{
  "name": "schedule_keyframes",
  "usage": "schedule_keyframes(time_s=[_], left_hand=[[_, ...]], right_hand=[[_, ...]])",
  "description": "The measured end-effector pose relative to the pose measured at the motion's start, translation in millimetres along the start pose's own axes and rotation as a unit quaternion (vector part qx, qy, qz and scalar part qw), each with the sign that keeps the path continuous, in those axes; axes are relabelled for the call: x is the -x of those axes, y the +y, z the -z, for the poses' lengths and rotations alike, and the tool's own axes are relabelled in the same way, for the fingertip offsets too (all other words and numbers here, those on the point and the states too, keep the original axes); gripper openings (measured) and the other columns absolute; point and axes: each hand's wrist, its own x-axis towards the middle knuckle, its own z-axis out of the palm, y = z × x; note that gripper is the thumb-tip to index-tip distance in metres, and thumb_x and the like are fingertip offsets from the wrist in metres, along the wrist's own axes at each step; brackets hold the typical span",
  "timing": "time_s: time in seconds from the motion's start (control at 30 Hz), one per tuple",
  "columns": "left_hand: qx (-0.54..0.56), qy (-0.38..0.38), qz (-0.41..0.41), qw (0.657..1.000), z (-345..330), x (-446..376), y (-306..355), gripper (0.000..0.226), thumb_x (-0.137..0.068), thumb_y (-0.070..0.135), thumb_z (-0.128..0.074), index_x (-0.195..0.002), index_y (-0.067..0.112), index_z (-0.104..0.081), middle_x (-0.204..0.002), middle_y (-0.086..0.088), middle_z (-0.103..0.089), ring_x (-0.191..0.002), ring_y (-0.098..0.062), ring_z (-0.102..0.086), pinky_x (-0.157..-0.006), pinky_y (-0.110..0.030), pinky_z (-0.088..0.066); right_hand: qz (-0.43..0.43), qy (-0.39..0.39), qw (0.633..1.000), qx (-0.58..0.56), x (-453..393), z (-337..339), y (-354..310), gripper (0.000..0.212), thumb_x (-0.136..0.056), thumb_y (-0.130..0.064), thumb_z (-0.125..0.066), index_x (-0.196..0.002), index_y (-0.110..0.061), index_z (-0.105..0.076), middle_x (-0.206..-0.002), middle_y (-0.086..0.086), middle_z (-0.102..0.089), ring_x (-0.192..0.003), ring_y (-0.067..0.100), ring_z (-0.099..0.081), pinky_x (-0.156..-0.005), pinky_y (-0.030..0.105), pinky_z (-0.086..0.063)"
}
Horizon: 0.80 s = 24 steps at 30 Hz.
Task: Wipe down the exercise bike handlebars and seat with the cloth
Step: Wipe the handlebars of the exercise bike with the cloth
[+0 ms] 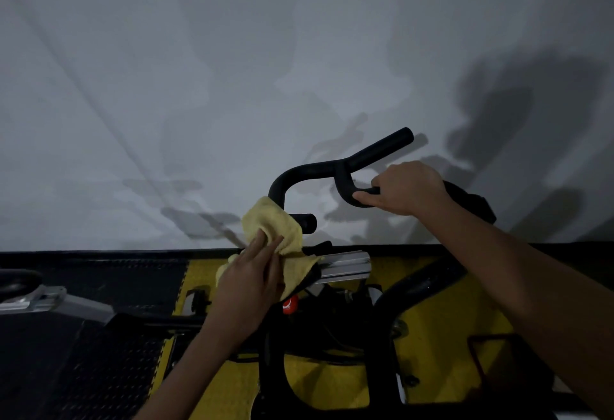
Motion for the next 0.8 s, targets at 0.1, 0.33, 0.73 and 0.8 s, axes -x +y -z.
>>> schedule_keyframes(time_s=[0.1, 0.33, 0.73, 0.8], left_hand=[[0.069, 0.003, 0.053, 0.996, 23.4, -27.4, -2.3, 0.033, -0.108, 0.03, -0.039, -0.087, 0.022, -0.063, -0.059, 0.0, -0.064, -0.05, -0.014, -0.059, -0.043, -0.025, -0.041], [0.222, 0.07, 0.097, 0.968, 48.8, -93.9, 17.0, 0.039, -0.108, 0.035, -0.034, -0.099, 0.011, -0.064, -0.085, -0.007, -0.069, -0.081, -0.025, -0.063, -0.072, -0.04, -0.051], [0.667, -0.014, 0.218, 0.712, 89.7, -139.1, 60.5, 0.035, -0.099, 0.036, -0.054, -0.11, 0.008, -0.072, -0.097, -0.012, -0.077, -0.086, -0.023, -0.076, -0.066, -0.035, -0.061], [0.678, 0.004, 0.192, 0.71, 96.5, -147.9, 68.2, 0.034, -0.1, 0.035, -0.054, -0.114, 0.009, -0.07, -0.103, -0.01, -0.077, -0.094, -0.022, -0.075, -0.072, -0.035, -0.061]], right_hand=[[-0.008, 0.006, 1.0, -0.009, 0.4, 0.7, 0.8, 0.074, -0.087, -0.084, -0.022, -0.081, -0.024, -0.064, -0.071, -0.002, -0.06, -0.063, 0.015, -0.055, -0.057, 0.03, -0.037], [0.074, -0.01, 0.906, -0.416, 4.2, 25.4, -36.6, 0.067, -0.079, -0.065, -0.072, -0.137, -0.041, -0.048, -0.119, -0.01, -0.06, -0.111, 0.01, -0.054, -0.089, 0.029, -0.046], [0.054, -0.089, 0.665, -0.739, 14.9, 79.4, -64.5, 0.025, -0.097, -0.021, -0.064, -0.121, -0.024, -0.065, -0.116, -0.004, -0.073, -0.11, 0.014, -0.068, -0.094, 0.029, -0.053], [0.048, -0.067, 0.645, -0.76, 20.4, 92.7, -48.6, 0.024, -0.096, -0.026, -0.067, -0.119, -0.023, -0.065, -0.114, -0.004, -0.075, -0.107, 0.013, -0.07, -0.084, 0.024, -0.057]])
